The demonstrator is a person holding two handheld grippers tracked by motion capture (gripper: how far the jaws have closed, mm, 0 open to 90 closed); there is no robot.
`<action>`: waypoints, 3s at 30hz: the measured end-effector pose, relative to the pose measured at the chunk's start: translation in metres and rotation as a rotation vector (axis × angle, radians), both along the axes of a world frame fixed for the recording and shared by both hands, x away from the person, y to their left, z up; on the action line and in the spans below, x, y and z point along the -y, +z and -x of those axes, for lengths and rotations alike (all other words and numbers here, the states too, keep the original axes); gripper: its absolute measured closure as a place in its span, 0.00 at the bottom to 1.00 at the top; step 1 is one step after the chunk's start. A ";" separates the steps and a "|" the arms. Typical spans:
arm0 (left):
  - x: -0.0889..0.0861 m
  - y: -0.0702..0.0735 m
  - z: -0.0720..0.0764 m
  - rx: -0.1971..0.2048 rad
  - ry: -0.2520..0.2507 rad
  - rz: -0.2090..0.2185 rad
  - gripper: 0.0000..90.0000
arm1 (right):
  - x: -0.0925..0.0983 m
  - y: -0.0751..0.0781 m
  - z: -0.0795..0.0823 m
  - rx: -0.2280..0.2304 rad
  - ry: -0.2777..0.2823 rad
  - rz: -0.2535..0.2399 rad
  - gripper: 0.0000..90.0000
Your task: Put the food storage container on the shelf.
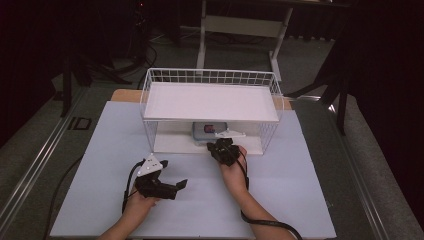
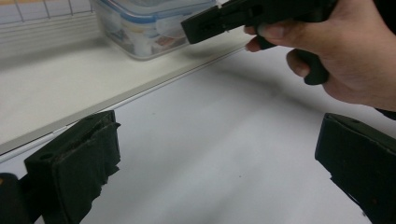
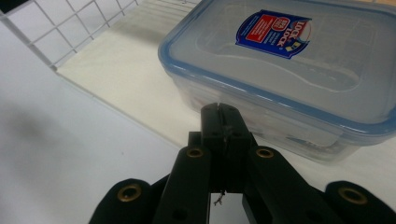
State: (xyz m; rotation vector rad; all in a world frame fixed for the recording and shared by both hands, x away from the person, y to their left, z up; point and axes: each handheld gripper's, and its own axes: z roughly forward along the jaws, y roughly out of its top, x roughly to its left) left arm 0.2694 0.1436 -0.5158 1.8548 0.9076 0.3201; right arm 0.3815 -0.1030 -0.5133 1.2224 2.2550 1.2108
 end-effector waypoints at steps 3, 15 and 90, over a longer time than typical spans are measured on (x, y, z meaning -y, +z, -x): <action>0.000 0.000 0.001 -0.002 -0.003 0.003 0.01 | 0.000 -0.002 -0.004 -0.005 -0.015 -0.001 1.00; 0.000 0.002 0.000 0.012 -0.004 0.005 0.01 | 0.000 0.002 0.012 0.018 0.026 -0.015 0.92; -0.015 0.008 0.035 0.040 -0.060 0.005 0.01 | 0.131 0.011 0.110 0.115 0.063 -0.040 0.17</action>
